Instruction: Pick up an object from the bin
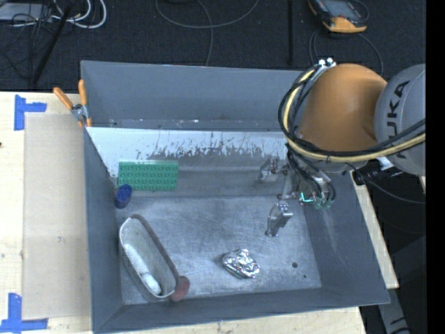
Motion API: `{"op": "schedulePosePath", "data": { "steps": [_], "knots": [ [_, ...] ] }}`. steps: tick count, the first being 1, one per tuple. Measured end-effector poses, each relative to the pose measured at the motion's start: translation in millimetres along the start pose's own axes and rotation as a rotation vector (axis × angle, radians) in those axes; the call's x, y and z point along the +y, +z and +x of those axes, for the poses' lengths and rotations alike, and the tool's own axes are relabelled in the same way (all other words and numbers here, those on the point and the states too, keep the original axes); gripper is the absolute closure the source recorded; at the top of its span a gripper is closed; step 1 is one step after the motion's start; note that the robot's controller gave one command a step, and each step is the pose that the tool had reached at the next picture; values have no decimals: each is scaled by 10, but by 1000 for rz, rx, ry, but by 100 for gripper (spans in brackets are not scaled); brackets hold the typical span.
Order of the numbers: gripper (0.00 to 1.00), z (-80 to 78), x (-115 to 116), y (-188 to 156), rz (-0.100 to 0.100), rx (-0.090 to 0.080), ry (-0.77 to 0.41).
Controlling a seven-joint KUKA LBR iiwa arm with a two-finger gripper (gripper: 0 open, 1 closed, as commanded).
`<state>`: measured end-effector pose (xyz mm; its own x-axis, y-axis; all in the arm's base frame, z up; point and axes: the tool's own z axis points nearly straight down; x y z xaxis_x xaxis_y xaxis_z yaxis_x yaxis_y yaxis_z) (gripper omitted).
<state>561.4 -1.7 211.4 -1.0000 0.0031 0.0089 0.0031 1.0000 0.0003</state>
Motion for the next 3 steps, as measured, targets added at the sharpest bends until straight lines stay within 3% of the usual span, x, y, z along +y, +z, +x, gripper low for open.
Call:
{"op": "schedulePosePath", "data": {
  "steps": [1,2,3],
  "knots": [
    [0,760,396,1401,3,-21,-322],
    [0,701,249,1120,1,-10,-197],
    [0,799,221,1043,0,-6,-29]
  ]
}}
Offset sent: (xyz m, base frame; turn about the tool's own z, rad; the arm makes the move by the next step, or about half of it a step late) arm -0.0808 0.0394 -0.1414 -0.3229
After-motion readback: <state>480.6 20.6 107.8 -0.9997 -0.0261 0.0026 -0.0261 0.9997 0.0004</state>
